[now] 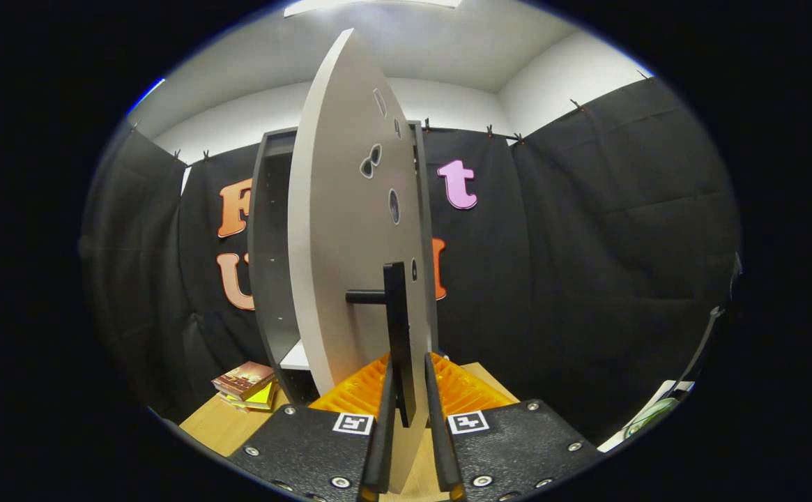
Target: Open the shoe cabinet door, grab the shoes and put them into the shoe cabinet, then close the shoe cabinet door.
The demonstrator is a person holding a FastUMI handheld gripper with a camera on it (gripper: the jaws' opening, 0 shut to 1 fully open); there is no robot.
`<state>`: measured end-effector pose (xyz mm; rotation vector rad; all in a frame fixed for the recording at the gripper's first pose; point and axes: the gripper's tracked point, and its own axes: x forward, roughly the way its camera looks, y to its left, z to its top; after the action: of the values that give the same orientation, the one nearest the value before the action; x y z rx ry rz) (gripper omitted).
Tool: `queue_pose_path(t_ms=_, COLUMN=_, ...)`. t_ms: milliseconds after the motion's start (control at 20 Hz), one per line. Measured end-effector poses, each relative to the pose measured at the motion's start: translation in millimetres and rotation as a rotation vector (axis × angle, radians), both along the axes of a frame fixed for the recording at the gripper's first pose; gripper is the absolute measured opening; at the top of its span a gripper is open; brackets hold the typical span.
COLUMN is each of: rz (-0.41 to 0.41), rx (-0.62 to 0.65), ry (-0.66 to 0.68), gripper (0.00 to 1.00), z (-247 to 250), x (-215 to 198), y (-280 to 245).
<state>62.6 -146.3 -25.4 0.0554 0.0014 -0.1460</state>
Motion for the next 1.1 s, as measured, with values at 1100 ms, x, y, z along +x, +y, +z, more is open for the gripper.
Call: queue_pose_path(t_ms=1100, rz=0.041, rx=-0.037, ry=0.000, gripper=0.21, z=0.3, x=-9.1, y=-76.4)
